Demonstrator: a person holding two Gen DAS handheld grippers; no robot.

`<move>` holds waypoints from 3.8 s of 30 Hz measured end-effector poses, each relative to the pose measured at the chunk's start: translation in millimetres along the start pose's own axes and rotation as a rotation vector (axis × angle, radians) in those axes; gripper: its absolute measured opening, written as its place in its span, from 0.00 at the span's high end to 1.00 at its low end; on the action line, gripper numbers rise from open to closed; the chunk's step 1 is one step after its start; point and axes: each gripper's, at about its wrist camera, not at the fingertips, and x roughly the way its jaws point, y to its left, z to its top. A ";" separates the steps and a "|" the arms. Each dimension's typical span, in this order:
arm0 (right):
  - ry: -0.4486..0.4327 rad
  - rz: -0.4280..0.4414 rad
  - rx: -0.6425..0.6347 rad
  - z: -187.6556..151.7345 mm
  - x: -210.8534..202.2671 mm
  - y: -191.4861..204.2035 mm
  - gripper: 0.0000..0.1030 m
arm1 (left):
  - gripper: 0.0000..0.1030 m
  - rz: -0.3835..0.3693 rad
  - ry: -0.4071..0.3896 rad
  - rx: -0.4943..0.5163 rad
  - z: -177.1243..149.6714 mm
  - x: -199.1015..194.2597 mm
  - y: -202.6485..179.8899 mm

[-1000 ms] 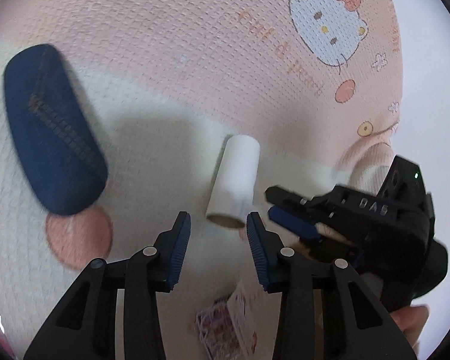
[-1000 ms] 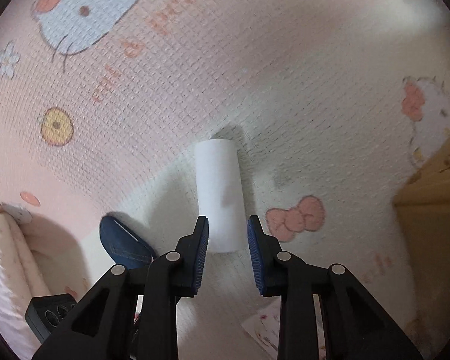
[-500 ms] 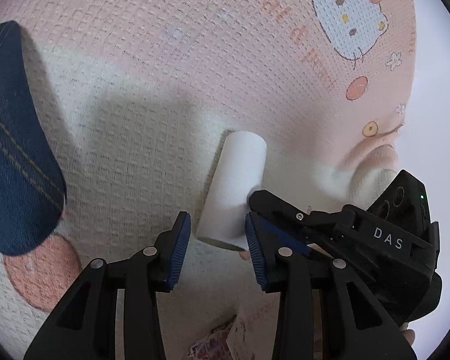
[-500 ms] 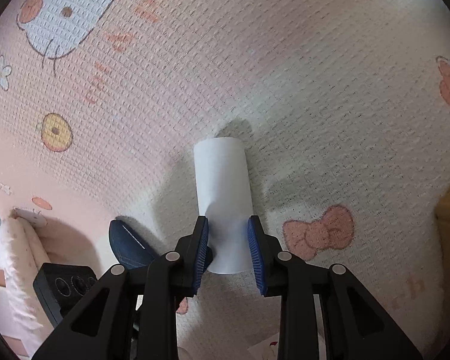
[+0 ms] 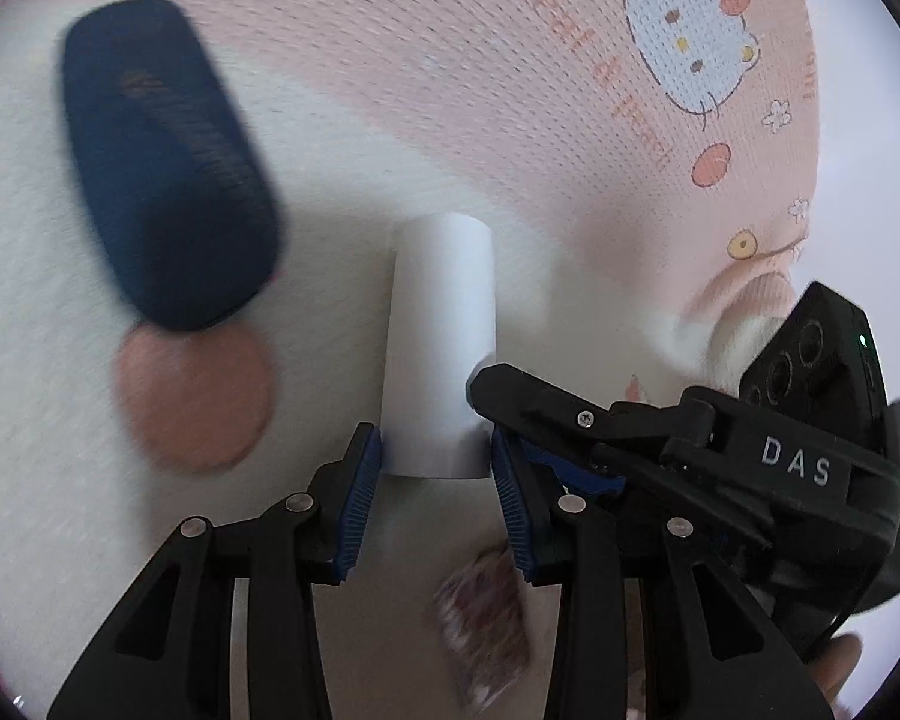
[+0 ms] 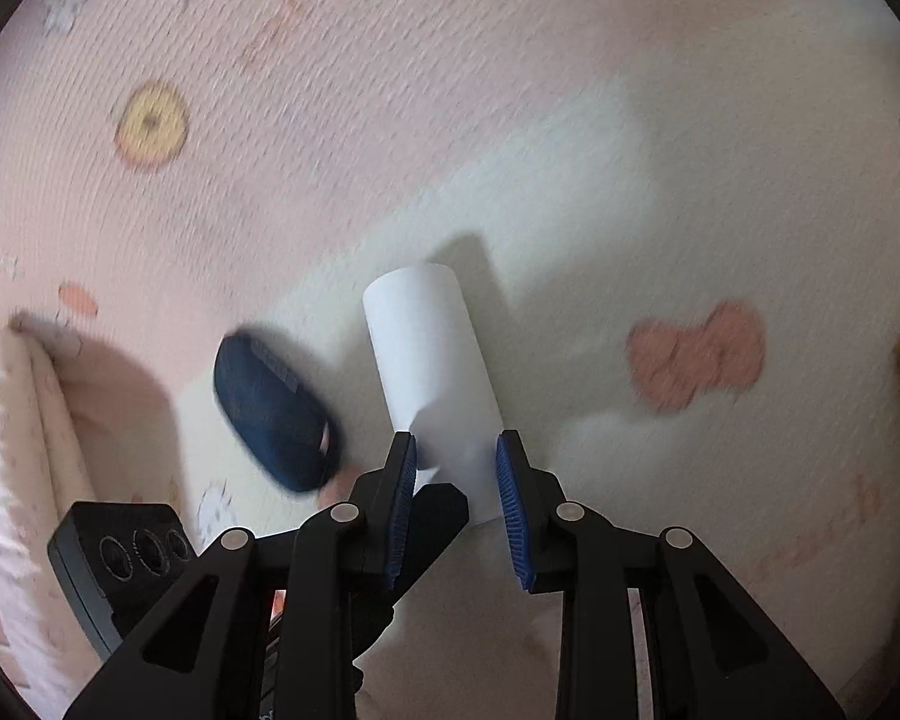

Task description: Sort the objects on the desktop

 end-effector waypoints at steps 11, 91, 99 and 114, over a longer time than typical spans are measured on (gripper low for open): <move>0.121 -0.027 -0.151 -59.0 6.8 32.2 0.76 | 0.60 0.045 0.020 0.004 -42.5 -40.9 21.6; 0.199 -0.035 -0.539 -128.0 -14.1 36.8 0.47 | 0.50 -0.147 0.030 -0.197 -75.4 -74.3 68.0; 0.196 -0.058 -0.563 -128.0 3.3 35.4 0.47 | 0.50 -0.174 0.050 -0.238 -75.1 -62.8 74.2; 0.120 -0.070 -0.670 -137.7 -5.2 45.0 0.57 | 0.59 -0.221 0.017 -0.220 -73.6 -71.4 59.4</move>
